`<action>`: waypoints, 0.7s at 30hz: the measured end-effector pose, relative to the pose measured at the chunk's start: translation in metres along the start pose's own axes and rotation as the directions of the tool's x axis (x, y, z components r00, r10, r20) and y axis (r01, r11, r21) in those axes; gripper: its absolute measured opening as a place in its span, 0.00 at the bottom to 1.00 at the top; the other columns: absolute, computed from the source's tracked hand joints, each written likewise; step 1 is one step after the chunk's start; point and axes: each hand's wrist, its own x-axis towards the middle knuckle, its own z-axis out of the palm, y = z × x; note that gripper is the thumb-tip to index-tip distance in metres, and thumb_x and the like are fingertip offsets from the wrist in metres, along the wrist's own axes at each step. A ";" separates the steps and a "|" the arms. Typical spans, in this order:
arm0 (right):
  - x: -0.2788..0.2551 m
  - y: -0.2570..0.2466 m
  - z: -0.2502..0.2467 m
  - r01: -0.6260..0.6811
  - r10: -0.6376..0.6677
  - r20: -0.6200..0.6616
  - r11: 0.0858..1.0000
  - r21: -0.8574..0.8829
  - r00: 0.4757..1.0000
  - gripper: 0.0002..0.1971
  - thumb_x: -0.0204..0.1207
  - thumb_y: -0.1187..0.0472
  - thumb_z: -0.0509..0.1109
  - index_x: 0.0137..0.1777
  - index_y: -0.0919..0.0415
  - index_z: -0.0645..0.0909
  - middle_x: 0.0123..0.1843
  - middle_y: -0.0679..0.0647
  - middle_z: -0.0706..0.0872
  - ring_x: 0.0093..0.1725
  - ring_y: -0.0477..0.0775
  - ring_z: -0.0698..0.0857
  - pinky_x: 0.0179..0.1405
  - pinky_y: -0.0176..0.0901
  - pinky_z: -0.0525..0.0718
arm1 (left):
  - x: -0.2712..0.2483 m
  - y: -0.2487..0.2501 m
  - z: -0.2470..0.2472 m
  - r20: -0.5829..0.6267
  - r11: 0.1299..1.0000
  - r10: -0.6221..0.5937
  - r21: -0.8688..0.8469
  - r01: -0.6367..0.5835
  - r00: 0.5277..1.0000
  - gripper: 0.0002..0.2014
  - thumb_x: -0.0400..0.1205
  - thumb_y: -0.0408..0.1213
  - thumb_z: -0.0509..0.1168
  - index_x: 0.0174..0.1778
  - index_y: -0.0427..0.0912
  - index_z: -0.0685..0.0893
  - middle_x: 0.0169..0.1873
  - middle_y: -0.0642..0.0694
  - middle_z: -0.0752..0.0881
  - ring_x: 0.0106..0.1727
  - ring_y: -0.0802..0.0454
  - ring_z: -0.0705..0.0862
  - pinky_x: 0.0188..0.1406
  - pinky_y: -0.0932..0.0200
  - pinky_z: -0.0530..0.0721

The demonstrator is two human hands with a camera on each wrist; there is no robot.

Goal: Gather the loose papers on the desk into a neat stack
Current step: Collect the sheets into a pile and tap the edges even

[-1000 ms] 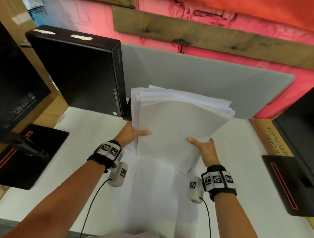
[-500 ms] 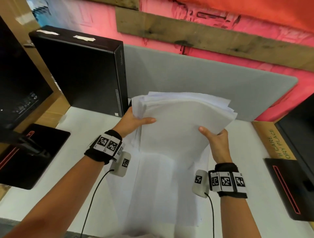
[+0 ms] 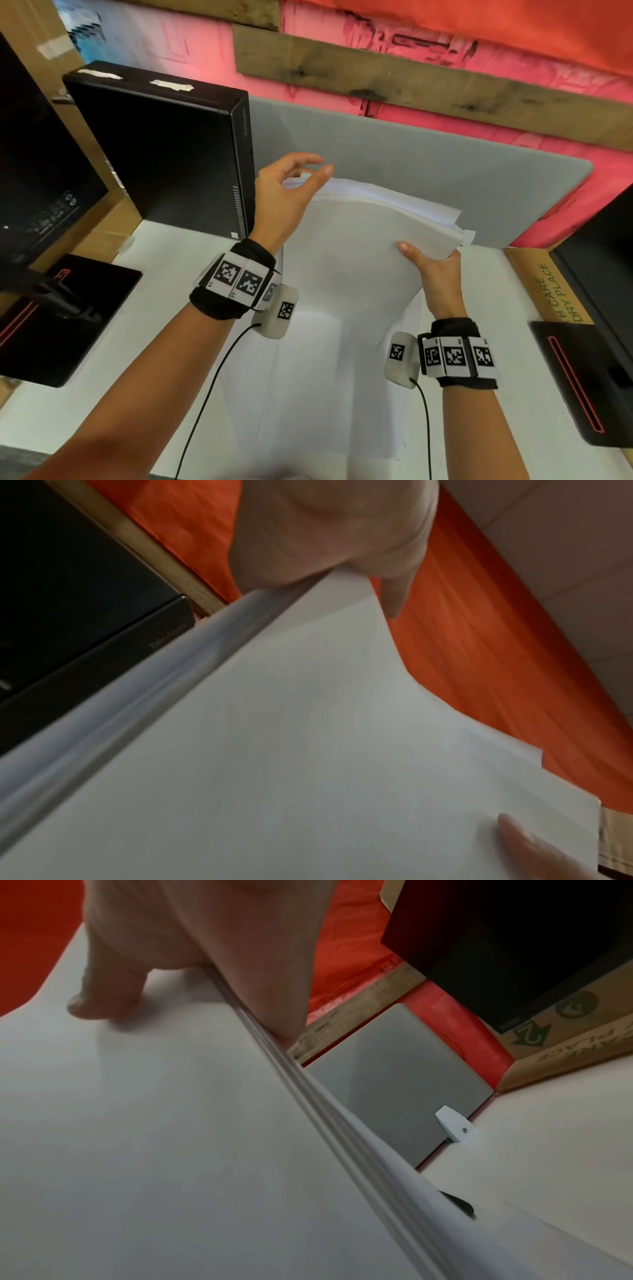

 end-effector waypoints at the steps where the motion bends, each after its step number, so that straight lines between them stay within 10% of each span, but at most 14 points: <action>1: -0.001 0.000 0.000 -0.001 0.001 -0.002 1.000 0.000 1.000 0.16 0.67 0.73 0.74 0.43 0.49 0.81 0.39 0.42 0.89 0.40 0.36 0.88 0.39 0.28 0.84 | 0.000 0.000 0.002 0.002 1.000 -0.002 0.018 0.002 1.000 0.04 0.75 0.35 0.71 0.44 0.44 0.86 0.38 0.58 0.86 0.40 0.70 0.83 0.52 0.70 0.80; 10: 0.000 0.002 -0.002 -0.027 0.027 -0.001 1.000 0.001 1.000 0.13 0.69 0.71 0.74 0.43 0.50 0.82 0.37 0.41 0.89 0.38 0.36 0.88 0.36 0.27 0.84 | 0.002 -0.002 -0.007 0.092 0.997 -0.034 0.073 0.028 0.995 0.02 0.77 0.32 0.68 0.40 0.43 0.85 0.33 0.57 0.84 0.34 0.73 0.82 0.41 0.78 0.79; 21: -0.001 0.022 -0.012 -0.110 0.114 0.060 0.992 -0.061 0.992 0.12 0.70 0.70 0.73 0.47 0.52 0.84 0.39 0.39 0.91 0.42 0.38 0.89 0.39 0.28 0.84 | 0.004 -0.018 -0.033 0.190 0.977 -0.135 -0.140 0.162 0.973 0.09 0.82 0.34 0.59 0.36 0.40 0.78 0.40 0.57 0.91 0.46 0.59 0.88 0.47 0.64 0.83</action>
